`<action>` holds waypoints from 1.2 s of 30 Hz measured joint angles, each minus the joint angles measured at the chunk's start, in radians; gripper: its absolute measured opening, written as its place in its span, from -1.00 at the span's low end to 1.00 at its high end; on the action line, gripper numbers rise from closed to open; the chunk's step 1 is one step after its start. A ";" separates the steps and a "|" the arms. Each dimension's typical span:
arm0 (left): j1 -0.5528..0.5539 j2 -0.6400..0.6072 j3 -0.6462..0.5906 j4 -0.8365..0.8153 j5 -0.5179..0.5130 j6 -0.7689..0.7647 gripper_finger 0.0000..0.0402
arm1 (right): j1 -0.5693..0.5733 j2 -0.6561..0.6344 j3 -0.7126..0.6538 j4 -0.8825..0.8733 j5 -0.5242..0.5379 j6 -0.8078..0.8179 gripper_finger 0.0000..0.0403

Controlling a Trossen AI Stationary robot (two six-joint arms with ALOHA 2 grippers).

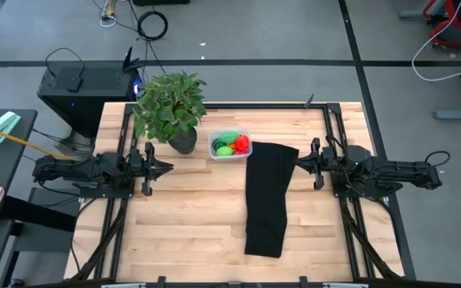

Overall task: Pick and placing Produce into tupperware
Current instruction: Return to Home Position

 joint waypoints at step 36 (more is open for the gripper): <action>0.000 0.000 0.000 -0.030 0.006 -0.079 -0.91 | 0.000 0.000 0.000 -0.002 0.000 0.004 -0.94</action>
